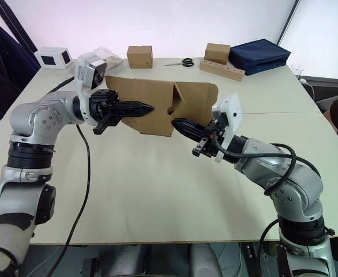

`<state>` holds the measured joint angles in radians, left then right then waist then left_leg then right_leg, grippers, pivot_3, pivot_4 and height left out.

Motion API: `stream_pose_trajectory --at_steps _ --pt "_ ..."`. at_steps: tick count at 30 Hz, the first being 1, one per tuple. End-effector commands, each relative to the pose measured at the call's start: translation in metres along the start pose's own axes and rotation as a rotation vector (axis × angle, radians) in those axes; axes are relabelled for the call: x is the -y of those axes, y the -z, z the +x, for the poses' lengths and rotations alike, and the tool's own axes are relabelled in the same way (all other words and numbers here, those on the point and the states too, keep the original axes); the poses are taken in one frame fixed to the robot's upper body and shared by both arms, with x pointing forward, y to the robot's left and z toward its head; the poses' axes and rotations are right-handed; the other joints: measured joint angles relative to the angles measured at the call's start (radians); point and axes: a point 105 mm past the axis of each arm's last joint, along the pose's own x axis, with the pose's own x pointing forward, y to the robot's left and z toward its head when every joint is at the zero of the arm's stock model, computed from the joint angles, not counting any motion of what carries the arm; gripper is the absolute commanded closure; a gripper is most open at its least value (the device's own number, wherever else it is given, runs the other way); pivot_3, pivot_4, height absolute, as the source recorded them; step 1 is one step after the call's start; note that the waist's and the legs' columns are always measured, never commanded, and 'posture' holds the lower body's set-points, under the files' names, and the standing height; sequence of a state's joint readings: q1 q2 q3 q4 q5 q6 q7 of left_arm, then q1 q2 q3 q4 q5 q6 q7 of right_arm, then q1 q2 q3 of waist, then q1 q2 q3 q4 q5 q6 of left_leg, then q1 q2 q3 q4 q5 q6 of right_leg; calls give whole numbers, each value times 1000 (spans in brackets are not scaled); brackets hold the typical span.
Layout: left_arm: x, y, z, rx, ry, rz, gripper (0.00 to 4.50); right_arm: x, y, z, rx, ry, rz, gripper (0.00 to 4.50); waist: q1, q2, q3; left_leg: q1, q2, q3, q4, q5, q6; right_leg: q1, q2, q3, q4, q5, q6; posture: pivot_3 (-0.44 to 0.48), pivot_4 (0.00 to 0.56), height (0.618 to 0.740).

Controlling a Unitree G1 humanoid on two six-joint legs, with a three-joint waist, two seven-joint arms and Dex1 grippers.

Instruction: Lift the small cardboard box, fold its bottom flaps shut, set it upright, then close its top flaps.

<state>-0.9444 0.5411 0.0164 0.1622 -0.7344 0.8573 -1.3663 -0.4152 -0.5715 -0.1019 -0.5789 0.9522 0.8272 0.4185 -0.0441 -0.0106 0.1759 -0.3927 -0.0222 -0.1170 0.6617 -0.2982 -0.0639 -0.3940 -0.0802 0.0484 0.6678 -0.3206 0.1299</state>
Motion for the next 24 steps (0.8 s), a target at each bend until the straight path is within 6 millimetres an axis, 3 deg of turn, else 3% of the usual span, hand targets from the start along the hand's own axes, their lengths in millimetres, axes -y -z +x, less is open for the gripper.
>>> stream_pose_trajectory --at_steps 1,18,24 --pt "4 -14 0 25 19 54 4500 -7 -6 1 22 -32 -20 4402 0 0 0 0 0 0 0 0 0 0 0 0 0 0 0 0 150 740" --pt "8 -17 2 37 54 51 4500 -11 -2 14 43 -52 -1 4402 -1 0 0 0 0 0 0 0 0 0 0 0 0 0 0 0 150 740" --pt "5 -20 -4 33 26 63 4500 -9 -15 -7 35 -65 -24 4402 2 0 0 0 0 0 0 0 0 0 0 0 0 0 0 0 150 740"
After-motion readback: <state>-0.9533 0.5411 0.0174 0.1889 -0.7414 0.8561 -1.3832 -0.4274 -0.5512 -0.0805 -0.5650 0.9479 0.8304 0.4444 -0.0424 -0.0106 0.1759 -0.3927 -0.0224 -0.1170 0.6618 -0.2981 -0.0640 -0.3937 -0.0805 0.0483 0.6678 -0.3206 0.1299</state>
